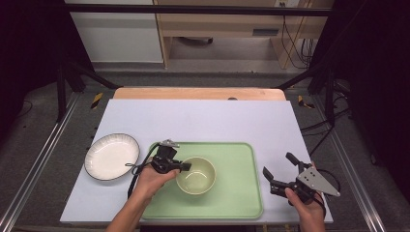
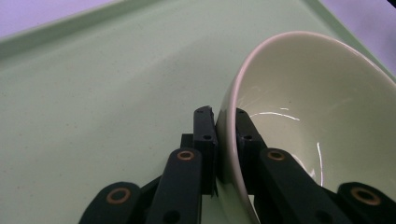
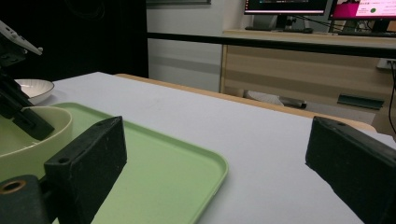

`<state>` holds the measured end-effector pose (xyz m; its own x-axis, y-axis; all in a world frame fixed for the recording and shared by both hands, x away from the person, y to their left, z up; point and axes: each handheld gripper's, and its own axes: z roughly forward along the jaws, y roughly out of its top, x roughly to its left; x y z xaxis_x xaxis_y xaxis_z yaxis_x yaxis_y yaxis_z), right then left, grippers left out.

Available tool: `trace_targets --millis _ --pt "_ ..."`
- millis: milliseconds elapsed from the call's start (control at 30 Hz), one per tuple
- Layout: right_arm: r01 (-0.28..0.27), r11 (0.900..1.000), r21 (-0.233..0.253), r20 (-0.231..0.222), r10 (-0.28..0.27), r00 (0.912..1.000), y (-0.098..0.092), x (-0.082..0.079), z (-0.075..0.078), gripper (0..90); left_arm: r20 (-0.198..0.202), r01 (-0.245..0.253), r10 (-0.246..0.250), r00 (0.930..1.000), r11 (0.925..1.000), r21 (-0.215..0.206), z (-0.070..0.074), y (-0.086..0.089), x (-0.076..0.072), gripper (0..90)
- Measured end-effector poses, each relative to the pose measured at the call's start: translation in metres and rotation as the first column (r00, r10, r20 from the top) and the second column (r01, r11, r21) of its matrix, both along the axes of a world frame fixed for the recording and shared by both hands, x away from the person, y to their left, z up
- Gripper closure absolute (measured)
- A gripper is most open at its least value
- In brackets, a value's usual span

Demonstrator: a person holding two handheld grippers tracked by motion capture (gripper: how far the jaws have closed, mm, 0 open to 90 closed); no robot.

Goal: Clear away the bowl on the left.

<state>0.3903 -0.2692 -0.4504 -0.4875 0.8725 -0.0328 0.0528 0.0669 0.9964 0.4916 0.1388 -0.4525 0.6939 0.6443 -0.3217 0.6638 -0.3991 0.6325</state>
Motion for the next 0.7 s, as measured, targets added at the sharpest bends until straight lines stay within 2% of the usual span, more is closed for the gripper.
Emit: trace_targets --millis 267,333,633,700 --pt "0.001 1.000 0.001 0.001 -0.001 1.0000 0.0000 0.0000 0.0000 5.4 0.016 -0.005 0.005 0.9999 0.9999 0.014 0.0001 -0.0007 -0.0003 82.9" --pt "0.001 1.000 0.002 -0.005 -0.001 1.0000 0.0005 -0.0007 0.0006 5.3 0.038 -0.004 0.003 0.9993 0.9994 0.033 0.0008 -0.0019 -0.0011 83.2" --pt "0.006 1.000 0.006 0.003 -0.006 1.0000 -0.0017 -0.0006 0.0007 5.3 0.048 0.008 -0.009 0.9988 0.9996 0.029 -0.0001 -0.0011 -0.0006 83.0" --pt "0.006 1.000 0.011 -0.001 -0.006 1.0000 -0.0014 -0.0017 0.0016 5.3 0.069 0.009 -0.012 0.9975 0.9991 0.041 0.0001 -0.0013 -0.0012 77.9"
